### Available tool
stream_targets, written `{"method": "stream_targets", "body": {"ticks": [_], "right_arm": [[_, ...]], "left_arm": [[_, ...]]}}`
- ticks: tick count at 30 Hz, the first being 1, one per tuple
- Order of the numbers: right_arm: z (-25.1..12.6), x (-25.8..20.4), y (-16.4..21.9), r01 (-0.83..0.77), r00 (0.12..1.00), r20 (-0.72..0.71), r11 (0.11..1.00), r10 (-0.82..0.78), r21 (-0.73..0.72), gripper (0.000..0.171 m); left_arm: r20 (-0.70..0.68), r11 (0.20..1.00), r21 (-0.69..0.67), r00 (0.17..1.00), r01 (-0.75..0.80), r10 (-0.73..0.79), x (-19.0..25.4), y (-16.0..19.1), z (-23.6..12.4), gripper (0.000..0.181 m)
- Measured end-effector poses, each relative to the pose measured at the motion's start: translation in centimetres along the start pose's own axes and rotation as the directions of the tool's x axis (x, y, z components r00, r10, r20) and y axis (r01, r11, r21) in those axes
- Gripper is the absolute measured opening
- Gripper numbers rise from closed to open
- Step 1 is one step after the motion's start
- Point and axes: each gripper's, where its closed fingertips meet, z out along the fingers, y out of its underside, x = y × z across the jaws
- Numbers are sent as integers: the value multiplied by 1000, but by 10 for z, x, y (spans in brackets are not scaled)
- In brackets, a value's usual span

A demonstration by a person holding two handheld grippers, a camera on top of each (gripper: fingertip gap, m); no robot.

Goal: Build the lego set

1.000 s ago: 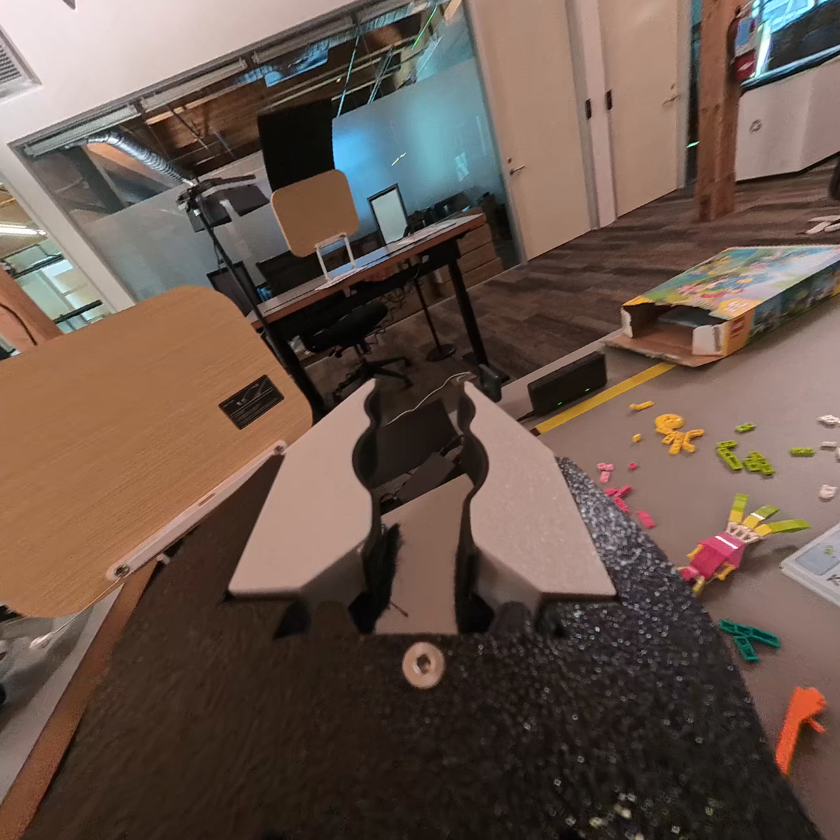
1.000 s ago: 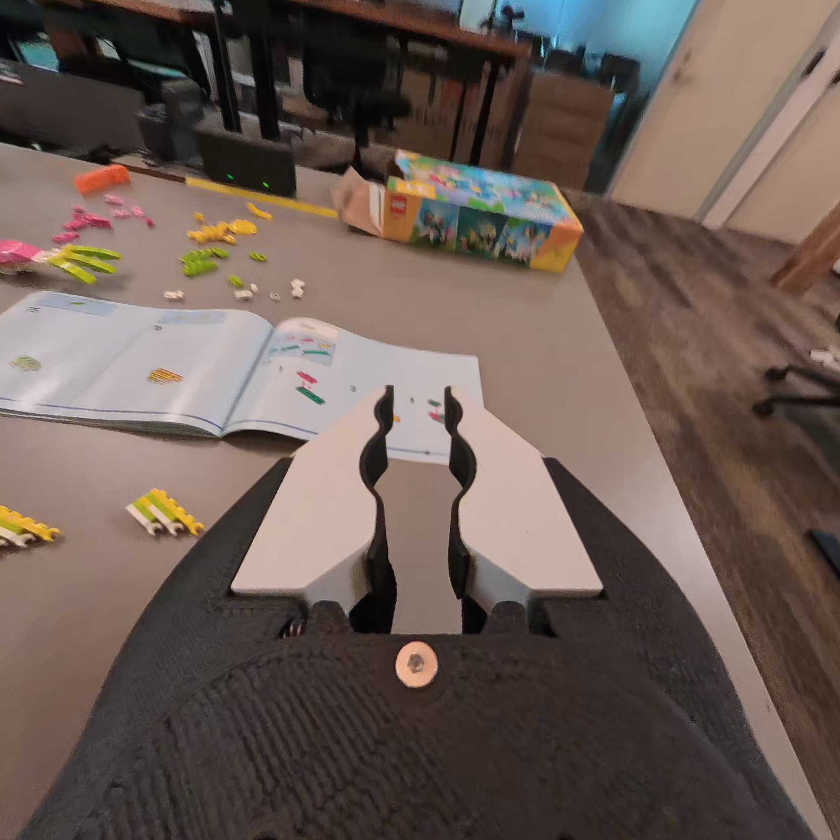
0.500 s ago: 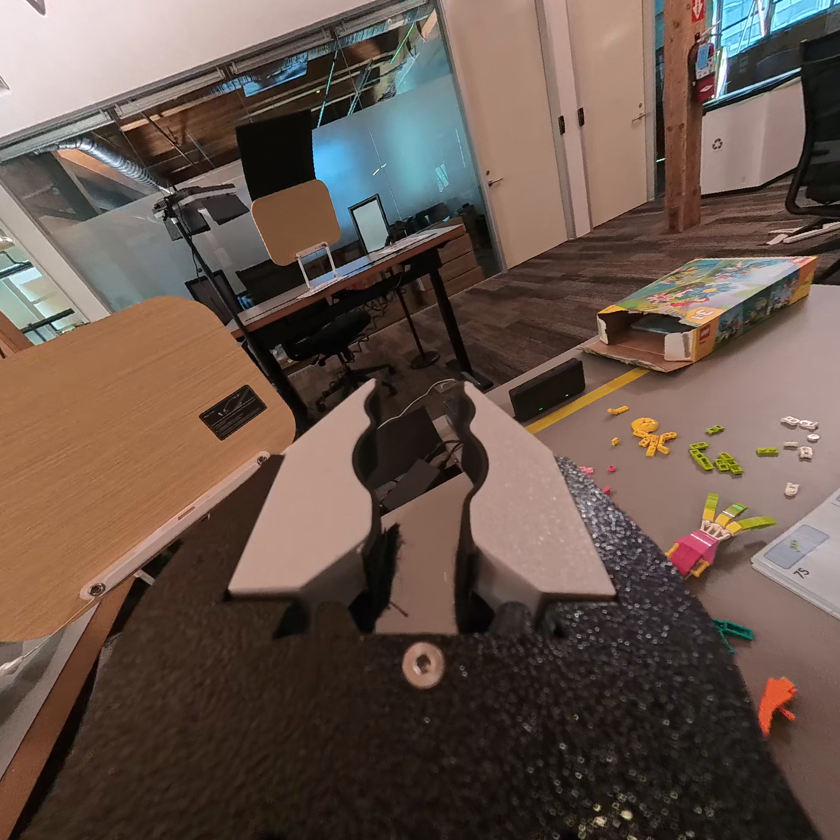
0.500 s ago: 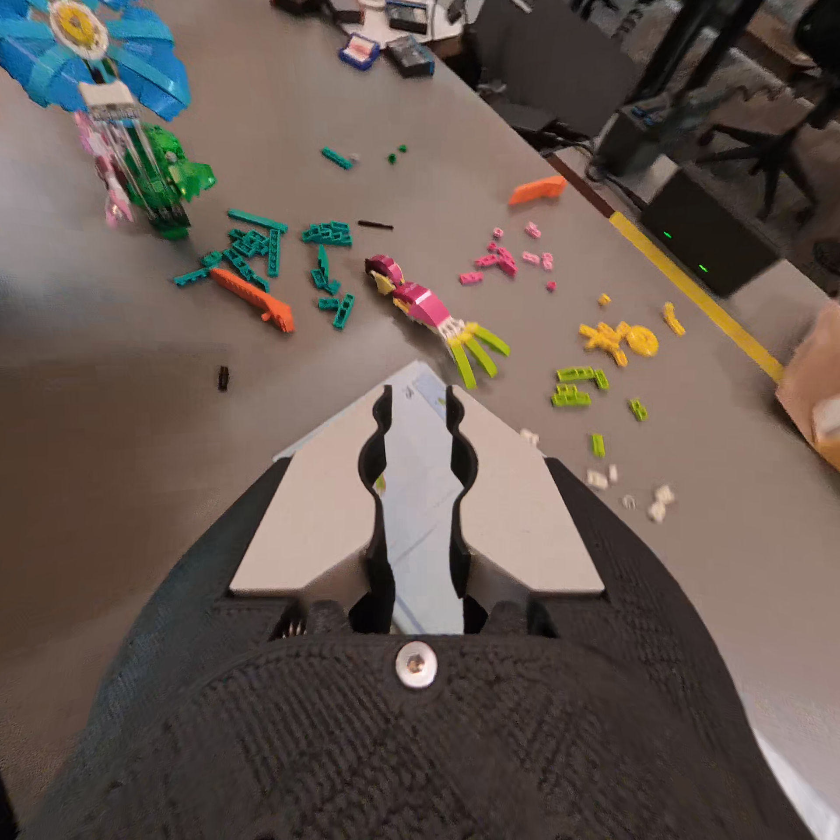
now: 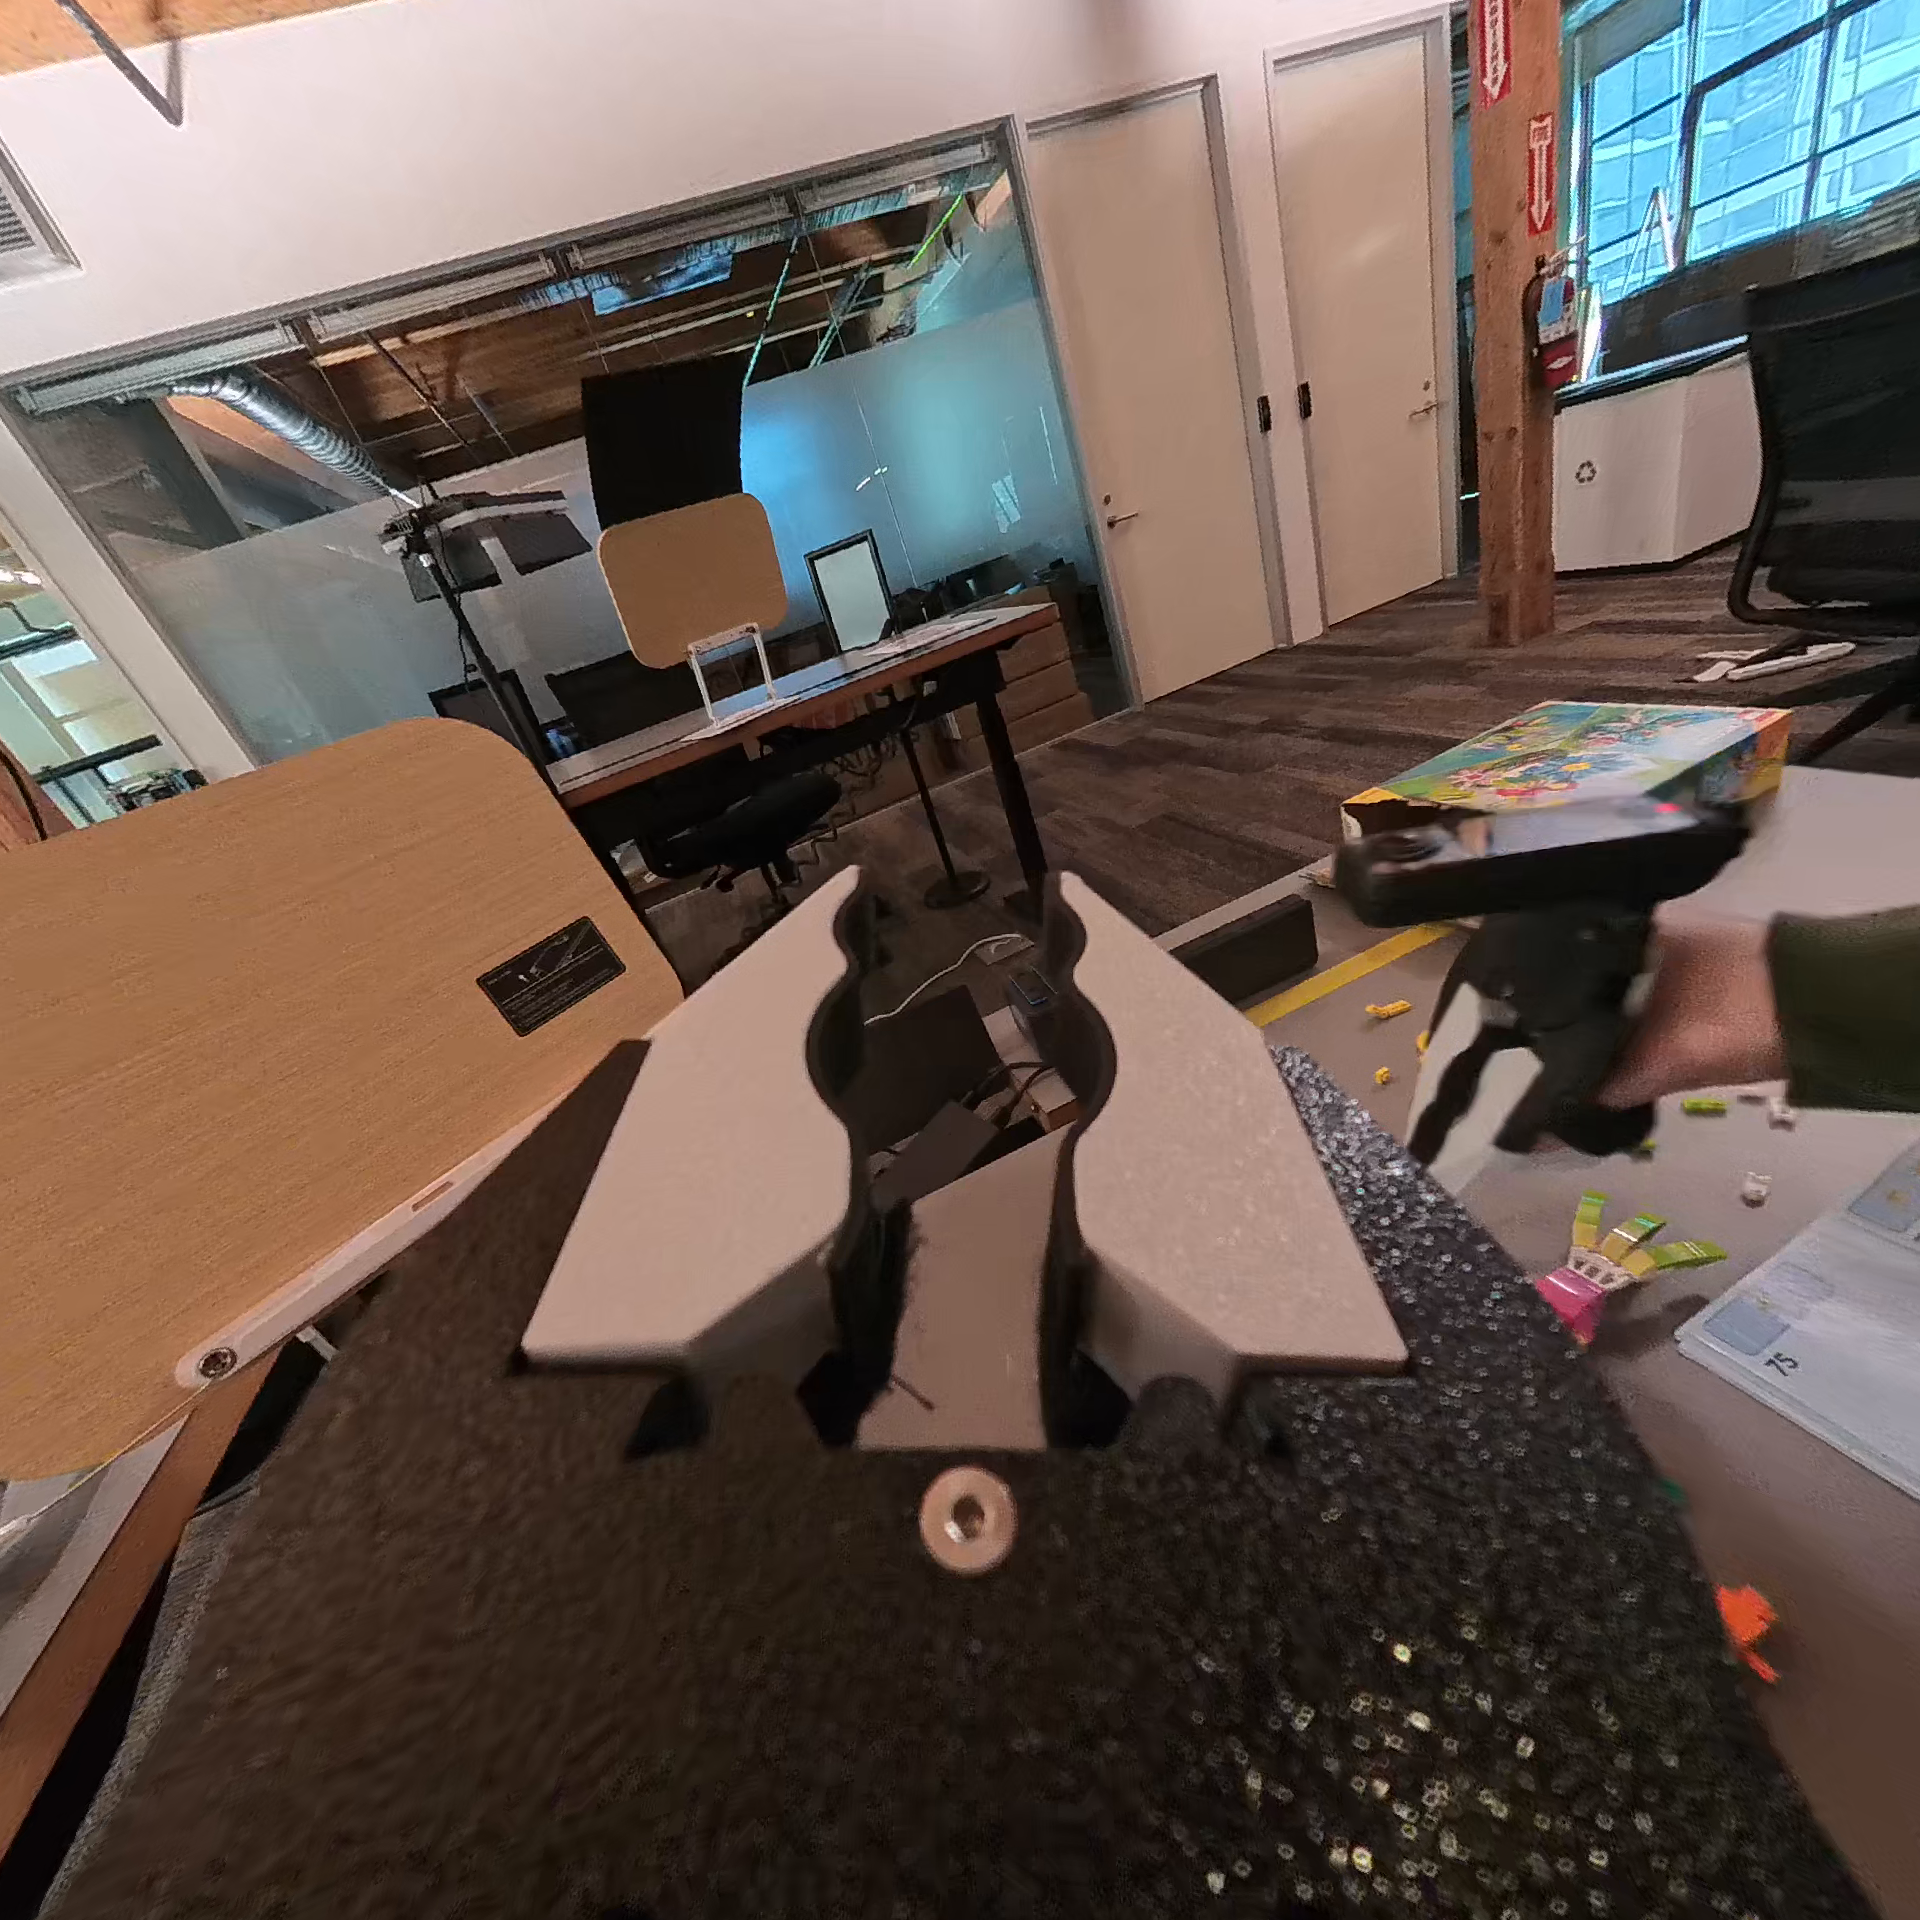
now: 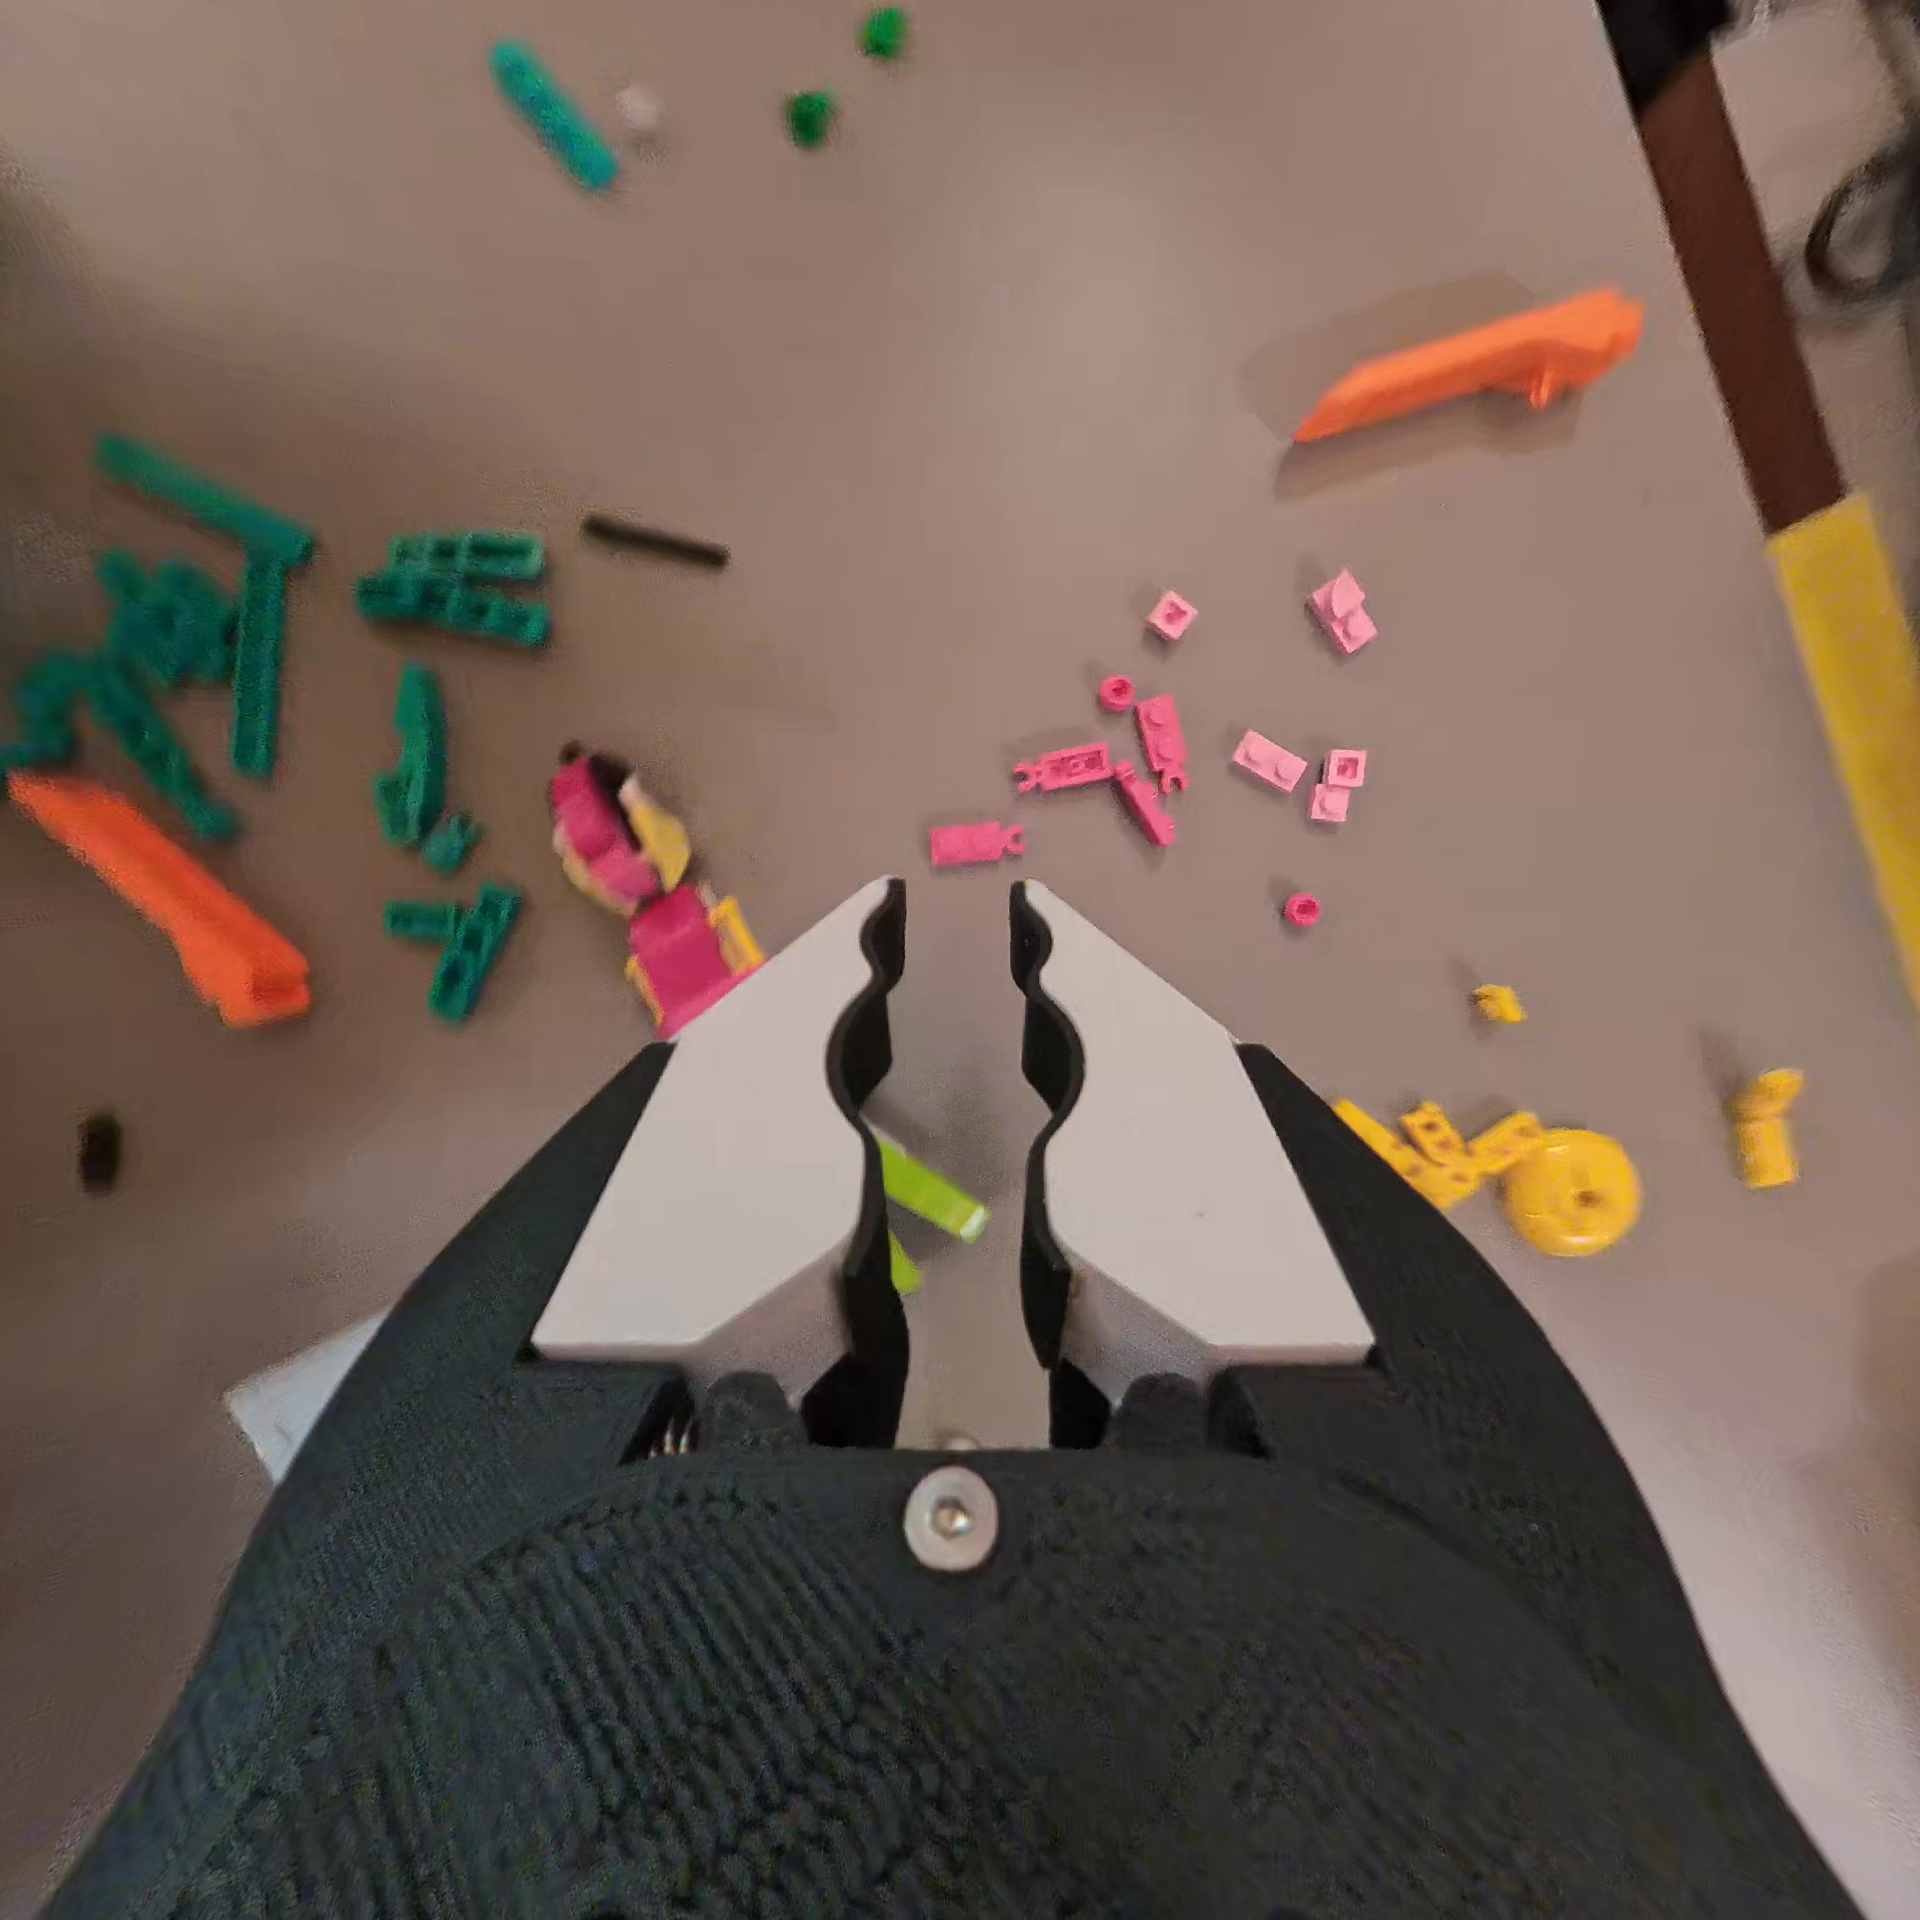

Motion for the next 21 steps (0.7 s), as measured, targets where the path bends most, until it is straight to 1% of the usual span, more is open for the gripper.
{"method": "stream_targets", "body": {"ticks": [2,4,6,8,11,14,16,17,18,20,21], "right_arm": [[16,6,-3,-181,983,29,983,182,-19,18],[27,15,-4,-294,956,17,955,294,-31,19],[34,22,-3,-349,937,-12,936,349,-52,25],[37,23,-5,-367,930,-27,929,366,-55,26],[40,24,-6,-332,942,-82,940,326,-77,24],[42,27,-6,-235,963,-161,967,218,-98,14],[40,26,-7,-173,970,-188,980,151,-104,7],[35,23,-8,-139,974,-195,986,119,-94,4],[25,20,-9,-106,976,-196,992,90,-71,4],[-7,6,-10,-49,984,-174,999,47,-6,4],[-26,-1,-4,-32,985,-169,999,33,9,3]], "left_arm": [[-6,1000,1,1000,5,-5,0,0,0,31],[-10,1000,4,1000,5,-5,1,-1,-1,31],[-14,1000,8,1000,5,-4,3,-2,-1,30],[-18,1000,15,1000,5,-5,4,-4,-1,30],[-29,1000,16,1000,3,-2,7,-5,-1,30],[-33,1000,16,999,-9,10,10,-6,0,30],[-26,1000,10,999,-18,18,10,-5,0,31],[-21,1000,3,1000,-21,21,9,-4,0,31],[-16,1000,-4,1000,-22,22,7,-3,0,30],[-8,1000,-9,1000,-17,17,4,-1,-1,30],[-7,1000,-5,1000,-10,10,3,-1,-2,30]]}}
